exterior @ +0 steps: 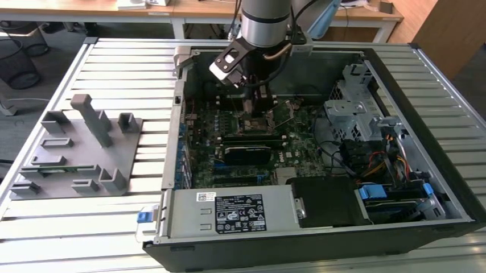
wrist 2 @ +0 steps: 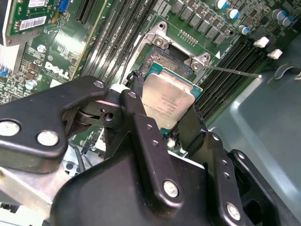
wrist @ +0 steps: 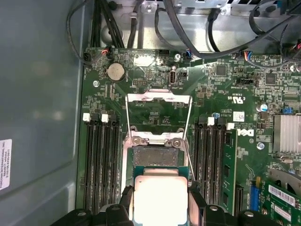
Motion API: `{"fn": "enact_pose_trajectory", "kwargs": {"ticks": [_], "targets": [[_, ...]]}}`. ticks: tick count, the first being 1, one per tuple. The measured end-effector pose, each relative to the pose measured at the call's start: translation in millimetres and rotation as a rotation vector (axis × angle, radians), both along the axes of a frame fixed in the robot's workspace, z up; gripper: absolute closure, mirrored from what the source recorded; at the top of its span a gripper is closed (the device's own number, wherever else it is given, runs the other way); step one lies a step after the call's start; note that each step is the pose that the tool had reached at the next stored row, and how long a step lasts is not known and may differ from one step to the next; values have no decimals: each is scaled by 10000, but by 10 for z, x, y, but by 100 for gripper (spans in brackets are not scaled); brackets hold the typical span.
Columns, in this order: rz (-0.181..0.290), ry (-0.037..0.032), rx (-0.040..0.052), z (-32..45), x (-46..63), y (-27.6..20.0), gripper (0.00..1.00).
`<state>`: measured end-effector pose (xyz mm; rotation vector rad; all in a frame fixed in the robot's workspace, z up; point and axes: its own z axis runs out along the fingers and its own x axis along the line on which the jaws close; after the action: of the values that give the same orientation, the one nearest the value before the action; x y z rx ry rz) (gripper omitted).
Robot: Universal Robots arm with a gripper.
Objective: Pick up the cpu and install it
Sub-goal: 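Place the cpu into insertion slot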
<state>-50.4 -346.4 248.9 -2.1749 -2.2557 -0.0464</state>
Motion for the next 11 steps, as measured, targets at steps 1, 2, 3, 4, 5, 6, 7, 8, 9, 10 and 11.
{"fn": "enact_pose_trajectory", "kwargs": {"ticks": [1,2,3,4,5,6,7,8,9,10,11], "targets": [[-1,1,-1,-7,0,3,46],[-2,1,-1,-15,0,8,46],[-4,1,0,-25,0,12,46],[-4,1,0,-36,0,18,46],[-5,1,-1,-48,0,26,46],[-6,0,2,-63,0,31,46],[-6,0,1,-76,0,36,46],[-6,1,-1,-90,1,40,46],[-5,1,-1,-103,2,42,46],[-4,1,-1,-116,3,44,46],[-7,1,0,-128,5,45,46]]}}
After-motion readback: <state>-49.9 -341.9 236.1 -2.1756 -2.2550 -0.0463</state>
